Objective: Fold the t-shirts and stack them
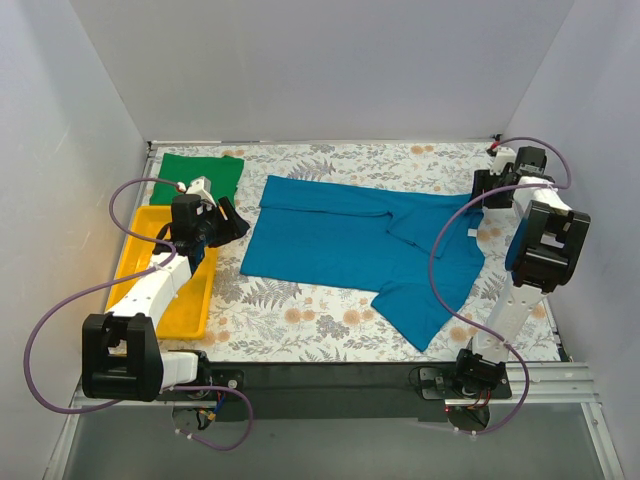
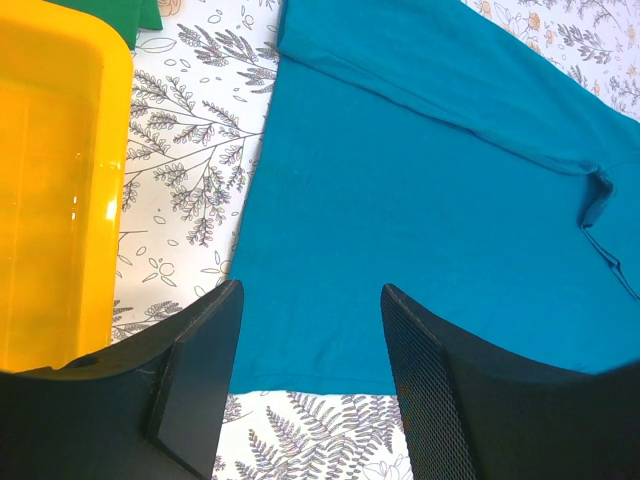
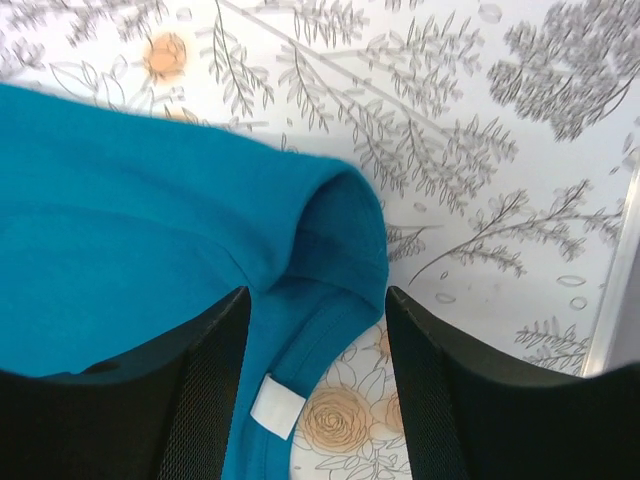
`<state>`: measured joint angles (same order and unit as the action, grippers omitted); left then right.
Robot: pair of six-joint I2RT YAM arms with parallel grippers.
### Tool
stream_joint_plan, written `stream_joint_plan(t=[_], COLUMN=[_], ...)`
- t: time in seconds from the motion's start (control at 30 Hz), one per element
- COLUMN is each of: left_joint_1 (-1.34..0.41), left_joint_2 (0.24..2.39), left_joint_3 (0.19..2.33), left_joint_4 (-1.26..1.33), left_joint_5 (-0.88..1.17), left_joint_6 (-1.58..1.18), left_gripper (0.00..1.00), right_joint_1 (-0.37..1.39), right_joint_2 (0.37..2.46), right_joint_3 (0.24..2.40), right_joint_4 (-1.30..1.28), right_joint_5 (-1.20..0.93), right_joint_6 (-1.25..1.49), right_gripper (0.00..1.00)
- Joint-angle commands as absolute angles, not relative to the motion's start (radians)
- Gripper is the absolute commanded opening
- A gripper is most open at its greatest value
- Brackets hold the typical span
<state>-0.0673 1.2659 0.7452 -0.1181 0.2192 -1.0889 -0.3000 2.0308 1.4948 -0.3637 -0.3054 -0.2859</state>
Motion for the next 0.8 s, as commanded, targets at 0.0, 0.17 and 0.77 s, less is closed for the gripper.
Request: stream_joint_plan(t=[0.0, 0.17, 0.77], left_joint_1=[-0.061, -0.061, -0.061], left_joint_2=[1.230, 1.238, 1.266], left_joint_3=[0.746, 0.749, 0.750], left_joint_4=[-0.098, -0.098, -0.100], left_joint_5=[0.225, 0.225, 0.227], left_joint_6=[-1.077, -1.074, -1.072], left_gripper=[0.56, 0.56, 0.56], right_joint_1=[-0.304, -0.307, -0.328], right_joint_2=[2.039, 2.074, 2.230], right_joint_3=[1.580, 1.601, 1.680], right_joint_4=[-0.347, -0.334, -0.331], right_joint_5=[-0.354, -0.399, -0.425], right_joint_6=[-0.261, -0.212, -0.186], right_gripper=[0.63, 0.64, 0.39])
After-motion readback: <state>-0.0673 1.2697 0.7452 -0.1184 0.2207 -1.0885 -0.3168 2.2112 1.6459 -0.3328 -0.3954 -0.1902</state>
